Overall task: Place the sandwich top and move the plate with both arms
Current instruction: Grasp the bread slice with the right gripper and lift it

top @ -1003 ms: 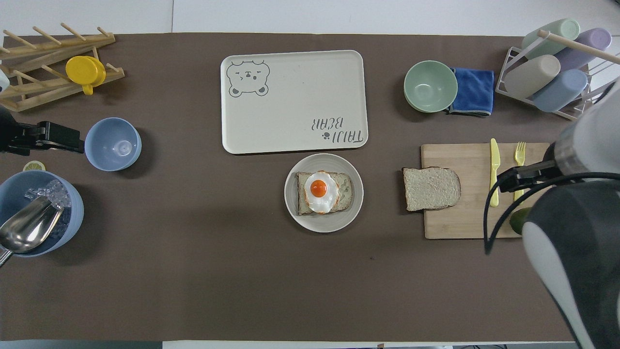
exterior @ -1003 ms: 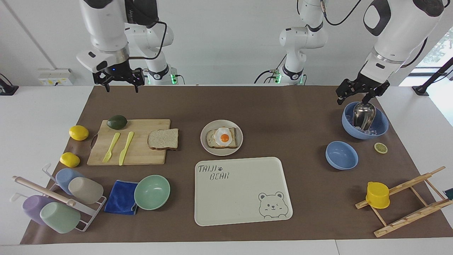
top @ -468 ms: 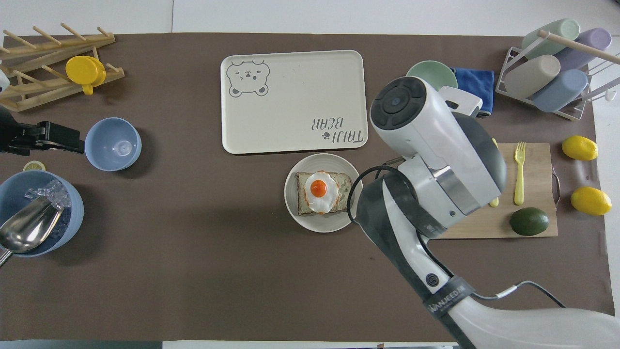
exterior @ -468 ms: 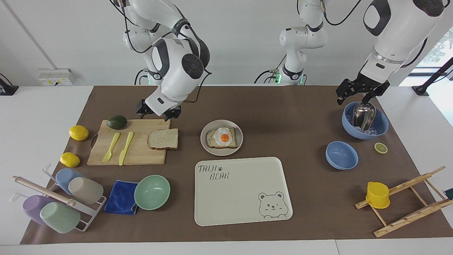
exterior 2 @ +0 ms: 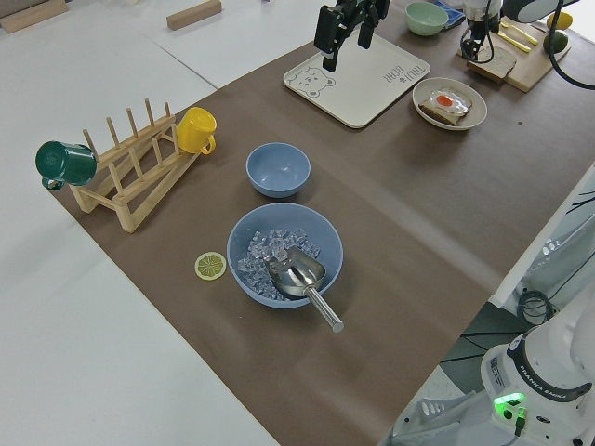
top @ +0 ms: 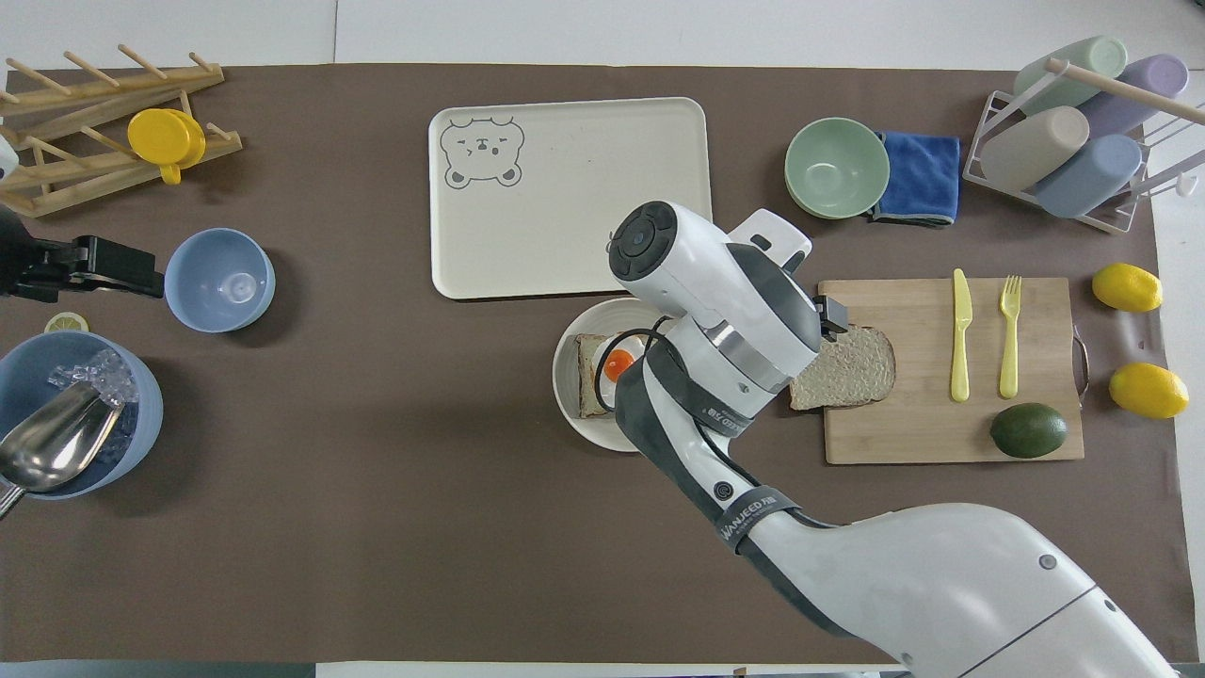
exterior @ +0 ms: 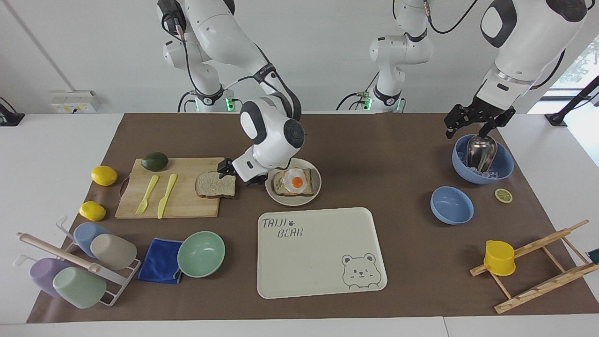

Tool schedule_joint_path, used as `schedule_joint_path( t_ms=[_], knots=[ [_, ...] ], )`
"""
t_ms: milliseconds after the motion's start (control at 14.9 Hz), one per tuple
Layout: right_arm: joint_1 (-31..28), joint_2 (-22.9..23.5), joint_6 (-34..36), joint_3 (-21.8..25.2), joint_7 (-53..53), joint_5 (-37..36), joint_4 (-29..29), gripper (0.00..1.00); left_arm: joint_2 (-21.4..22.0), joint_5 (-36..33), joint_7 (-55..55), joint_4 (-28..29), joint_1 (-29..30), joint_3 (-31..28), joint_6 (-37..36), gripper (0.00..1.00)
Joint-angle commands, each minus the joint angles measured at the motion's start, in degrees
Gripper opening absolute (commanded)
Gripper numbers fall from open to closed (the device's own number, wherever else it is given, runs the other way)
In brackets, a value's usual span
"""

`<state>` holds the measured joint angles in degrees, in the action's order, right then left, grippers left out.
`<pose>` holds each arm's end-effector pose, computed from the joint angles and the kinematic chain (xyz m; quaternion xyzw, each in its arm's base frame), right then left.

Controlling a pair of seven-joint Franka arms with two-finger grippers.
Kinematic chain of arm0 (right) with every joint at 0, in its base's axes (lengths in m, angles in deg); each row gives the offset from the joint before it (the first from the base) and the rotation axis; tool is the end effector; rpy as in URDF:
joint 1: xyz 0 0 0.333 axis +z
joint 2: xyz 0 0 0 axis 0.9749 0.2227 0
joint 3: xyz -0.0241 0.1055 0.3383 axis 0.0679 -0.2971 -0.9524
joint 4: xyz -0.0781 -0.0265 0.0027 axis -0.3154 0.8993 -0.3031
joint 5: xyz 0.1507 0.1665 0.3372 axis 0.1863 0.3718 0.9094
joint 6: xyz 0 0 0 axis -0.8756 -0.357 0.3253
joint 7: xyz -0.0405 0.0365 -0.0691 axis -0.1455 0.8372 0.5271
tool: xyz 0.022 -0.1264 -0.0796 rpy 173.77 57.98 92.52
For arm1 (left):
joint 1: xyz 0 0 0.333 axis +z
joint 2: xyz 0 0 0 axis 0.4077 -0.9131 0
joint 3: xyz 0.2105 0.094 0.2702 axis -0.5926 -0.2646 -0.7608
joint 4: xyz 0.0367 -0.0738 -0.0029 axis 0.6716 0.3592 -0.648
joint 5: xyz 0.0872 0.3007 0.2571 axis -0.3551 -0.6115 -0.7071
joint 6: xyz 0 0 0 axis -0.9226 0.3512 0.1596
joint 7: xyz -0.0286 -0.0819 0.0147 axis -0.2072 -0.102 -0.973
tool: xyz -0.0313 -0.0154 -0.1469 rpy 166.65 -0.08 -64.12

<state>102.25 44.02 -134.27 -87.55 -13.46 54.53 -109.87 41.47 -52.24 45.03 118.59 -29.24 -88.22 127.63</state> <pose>0.5884 0.2439 0.3213 0.9515 -0.0213 -0.0660 0.2996 0.5633 -0.0407 0.5995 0.9996 -0.0253 -0.0005 0.0099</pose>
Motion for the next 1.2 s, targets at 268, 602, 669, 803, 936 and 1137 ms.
schedule_joint_path(
  t_ms=[268,602,669,803,936,1137],
  knots=[
    [-1.0,-3.6,-8.6,-0.5,-3.9,2.3,-9.8,1.0,0.7,-1.0,0.7,0.3,0.3,0.3,-0.2,1.0],
    [-1.0,-5.0,-9.0,-0.3,-4.2,1.3,-13.7,1.0,0.7,-0.9,0.8,0.4,0.6,0.2,-0.1,1.0],
    [-1.0,-5.4,-9.3,-0.3,-4.2,0.8,-14.8,1.0,0.7,-0.9,0.8,0.4,1.0,0.2,-0.1,1.0],
    [-1.1,-5.5,-9.9,-0.3,-4.3,0.6,-15.7,1.0,1.0,-0.9,0.8,0.9,1.0,0.2,0.3,1.0],
    [-1.1,-5.7,-9.9,-0.3,-4.3,0.5,-16.1,1.0,1.1,-1.0,0.9,1.1,0.9,0.2,0.3,1.0],
    [-1.3,-6.3,-10.0,-0.3,-4.2,-2.6,-18.0,1.0,1.1,-0.9,0.8,1.1,1.0,0.2,0.3,1.0]
  ],
)
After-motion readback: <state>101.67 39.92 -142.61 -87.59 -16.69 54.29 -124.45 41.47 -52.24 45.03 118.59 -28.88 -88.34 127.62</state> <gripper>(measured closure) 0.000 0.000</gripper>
